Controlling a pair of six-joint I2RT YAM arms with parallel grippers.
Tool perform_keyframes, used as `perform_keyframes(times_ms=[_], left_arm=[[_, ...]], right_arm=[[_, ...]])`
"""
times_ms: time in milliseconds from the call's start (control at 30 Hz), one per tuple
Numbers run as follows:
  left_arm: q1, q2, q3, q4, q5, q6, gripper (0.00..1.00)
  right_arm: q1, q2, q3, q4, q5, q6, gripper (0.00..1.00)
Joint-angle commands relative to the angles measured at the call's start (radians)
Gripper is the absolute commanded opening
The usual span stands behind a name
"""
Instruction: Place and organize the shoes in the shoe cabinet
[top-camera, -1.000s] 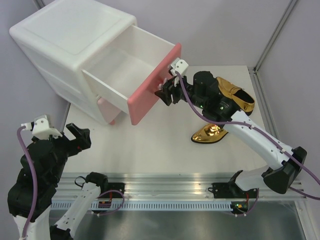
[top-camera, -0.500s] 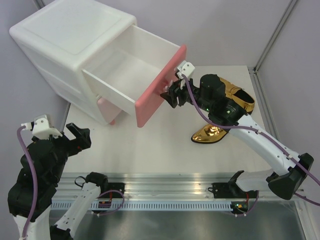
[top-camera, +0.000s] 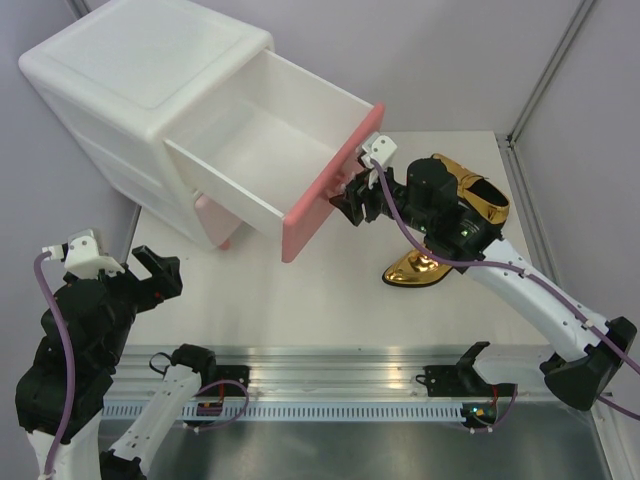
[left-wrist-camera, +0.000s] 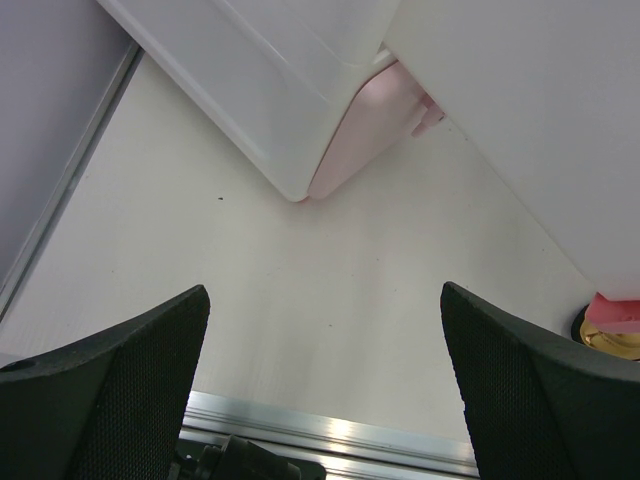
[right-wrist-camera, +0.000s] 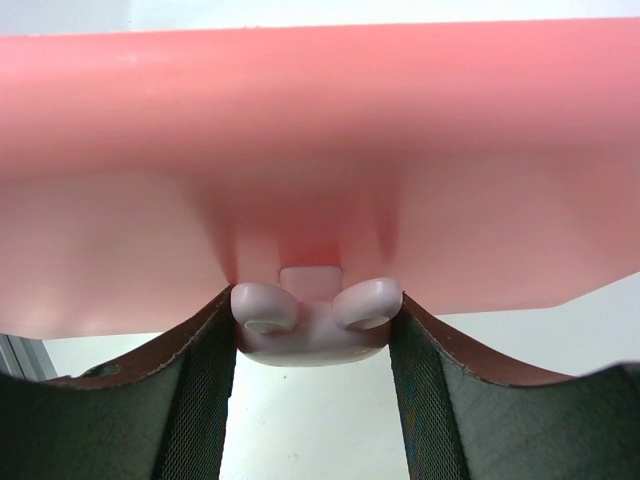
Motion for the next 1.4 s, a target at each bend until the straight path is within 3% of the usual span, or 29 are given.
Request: perform_keyframes(times_ms=[0,167,200,367,467,500,633,933,1167,1367], left_arm=[[-0.003,0.011,0.009,0.025,-0.009,-0.001,1.0],[-0.003,0.011,0.008,0.024,-0.01,-0.002,1.0],[-0.003,0.01,0.008,0.022,-0.01,-0.004,1.0],[-0.005,0.01,0.006,0.022,-0.01,-0.007,1.0],[-0.003,0.011,0.009,0.024,-0.012,-0.005,1.0],[-0.003,0.01,0.009,0.022,-0.013,-0.002,1.0],[-0.003,0.011,0.011,0.025,-0.015,-0.004,1.0],[-0.003,0.027,0.025,0.034,-0.002,-0.007,1.0],[-0.003,0.039,0.026,0.056,0.01,-0.008,1.0],[-0.003,0.06,0.032,0.074,0.021,0.005,1.0]], right_arm=[[-0.014,-0.04,0.0,0.069,0.043,-0.008,0.33],[-0.015,-0.044,-0.029,0.083,0.057,-0.004,0.4],[-0.014,-0.046,-0.031,0.081,0.058,-0.004,0.48],[-0.014,-0.053,-0.031,0.084,0.055,0.001,0.56],[-0.012,-0.058,-0.023,0.083,0.061,0.007,0.69],[-0.014,-0.064,-0.022,0.083,0.061,0.009,0.78],[-0.014,-0.069,0.006,0.052,0.058,0.019,0.91],[-0.014,-0.119,0.093,-0.081,0.105,0.065,0.96],[-0.014,-0.207,0.124,-0.213,0.326,0.102,0.97],[-0.015,-0.266,0.08,-0.312,0.611,0.171,0.96]])
